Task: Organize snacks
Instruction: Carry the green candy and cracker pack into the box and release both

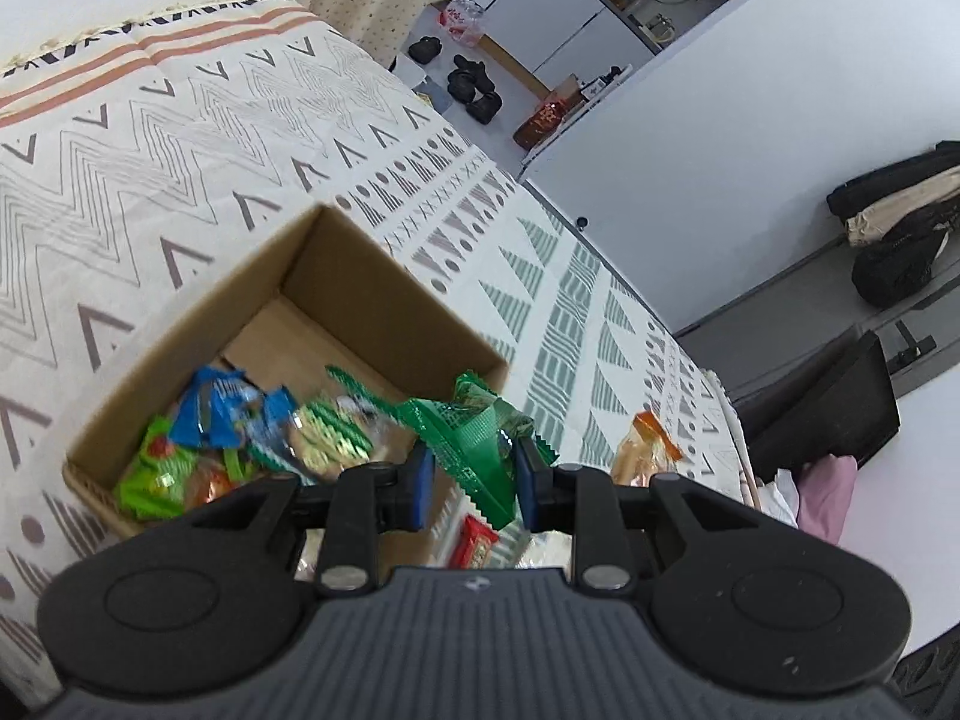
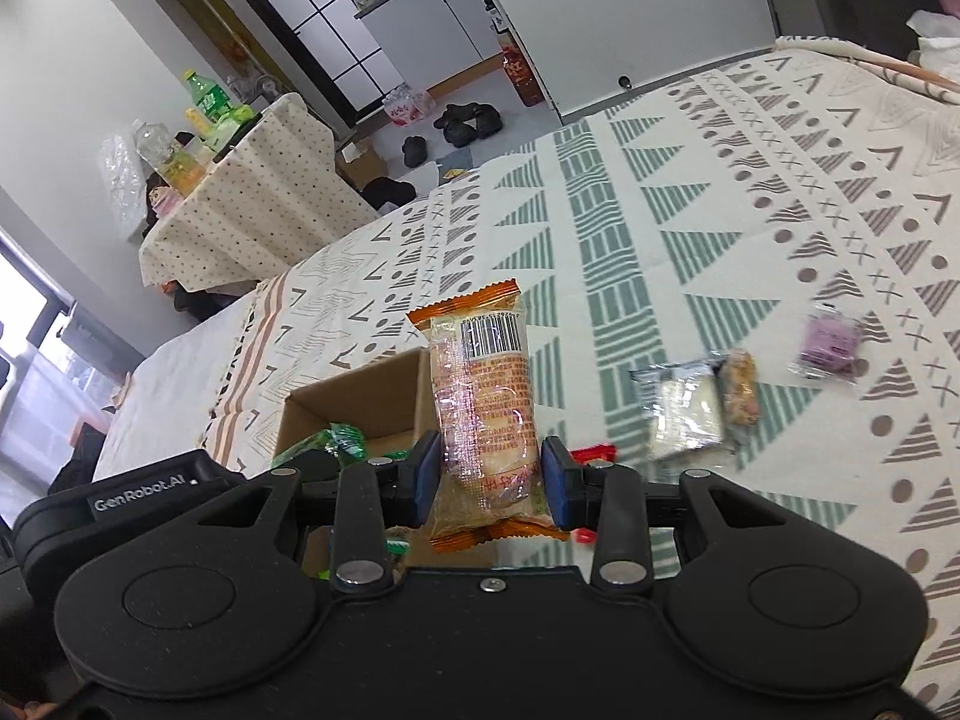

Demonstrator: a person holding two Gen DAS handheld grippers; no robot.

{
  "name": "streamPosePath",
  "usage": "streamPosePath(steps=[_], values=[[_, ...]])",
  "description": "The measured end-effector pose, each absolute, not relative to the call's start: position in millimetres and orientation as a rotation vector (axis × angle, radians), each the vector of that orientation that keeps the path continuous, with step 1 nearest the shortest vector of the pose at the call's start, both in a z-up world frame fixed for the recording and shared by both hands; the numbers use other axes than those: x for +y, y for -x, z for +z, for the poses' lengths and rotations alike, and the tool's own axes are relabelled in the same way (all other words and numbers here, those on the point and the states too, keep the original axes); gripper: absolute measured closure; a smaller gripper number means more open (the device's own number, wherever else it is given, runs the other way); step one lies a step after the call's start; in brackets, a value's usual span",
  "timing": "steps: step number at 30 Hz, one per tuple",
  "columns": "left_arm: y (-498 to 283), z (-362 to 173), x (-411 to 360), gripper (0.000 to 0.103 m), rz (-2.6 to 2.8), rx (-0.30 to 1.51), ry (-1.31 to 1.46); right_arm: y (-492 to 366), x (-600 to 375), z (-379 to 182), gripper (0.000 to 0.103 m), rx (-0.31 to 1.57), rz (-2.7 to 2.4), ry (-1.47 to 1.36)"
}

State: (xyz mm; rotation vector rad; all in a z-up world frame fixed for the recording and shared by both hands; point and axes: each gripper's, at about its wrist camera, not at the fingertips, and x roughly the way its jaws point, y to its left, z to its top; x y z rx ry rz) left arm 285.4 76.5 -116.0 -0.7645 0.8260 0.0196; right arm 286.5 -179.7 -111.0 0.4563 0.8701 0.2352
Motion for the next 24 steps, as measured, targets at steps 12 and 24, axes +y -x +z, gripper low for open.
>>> streamPosePath(steps=[12, 24], values=[[-288.0, -140.1, 133.0, 0.076, 0.086, 0.79, 0.903, -305.7, -128.1, -110.5, 0.068, 0.885, 0.273, -0.428], [-290.2, -161.5, 161.8, 0.07, 0.171, 0.785, 0.969, -326.8, -80.2, -121.0, 0.068, 0.931, 0.352, -0.383]])
